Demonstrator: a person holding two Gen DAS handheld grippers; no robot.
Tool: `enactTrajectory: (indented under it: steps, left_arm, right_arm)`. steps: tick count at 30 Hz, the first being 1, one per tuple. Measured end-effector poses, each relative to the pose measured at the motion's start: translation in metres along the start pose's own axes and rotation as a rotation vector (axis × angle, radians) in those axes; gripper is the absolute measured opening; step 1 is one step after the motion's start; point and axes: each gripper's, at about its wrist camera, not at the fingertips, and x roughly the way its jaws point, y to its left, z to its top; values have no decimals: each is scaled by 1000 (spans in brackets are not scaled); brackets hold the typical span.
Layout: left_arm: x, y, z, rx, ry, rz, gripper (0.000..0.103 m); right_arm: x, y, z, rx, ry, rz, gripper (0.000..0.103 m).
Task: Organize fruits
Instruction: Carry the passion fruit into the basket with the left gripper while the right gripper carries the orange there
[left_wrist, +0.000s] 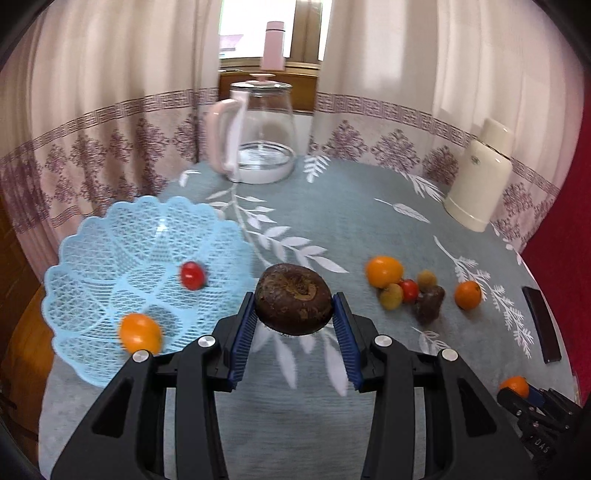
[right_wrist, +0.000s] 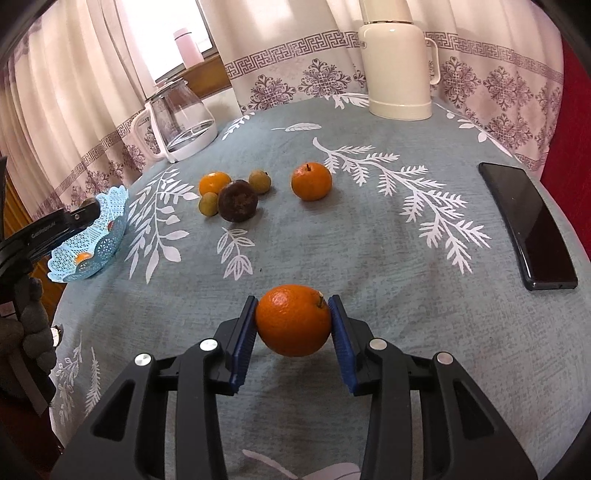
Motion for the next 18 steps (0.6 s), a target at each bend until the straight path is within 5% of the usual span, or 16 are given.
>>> enactTrajectory:
  steps: [18]
  left_arm:
    - [-15, 98, -2, -127, -24, 173, 43]
  right_arm:
    - [-6, 33, 7, -54, -11, 17, 39]
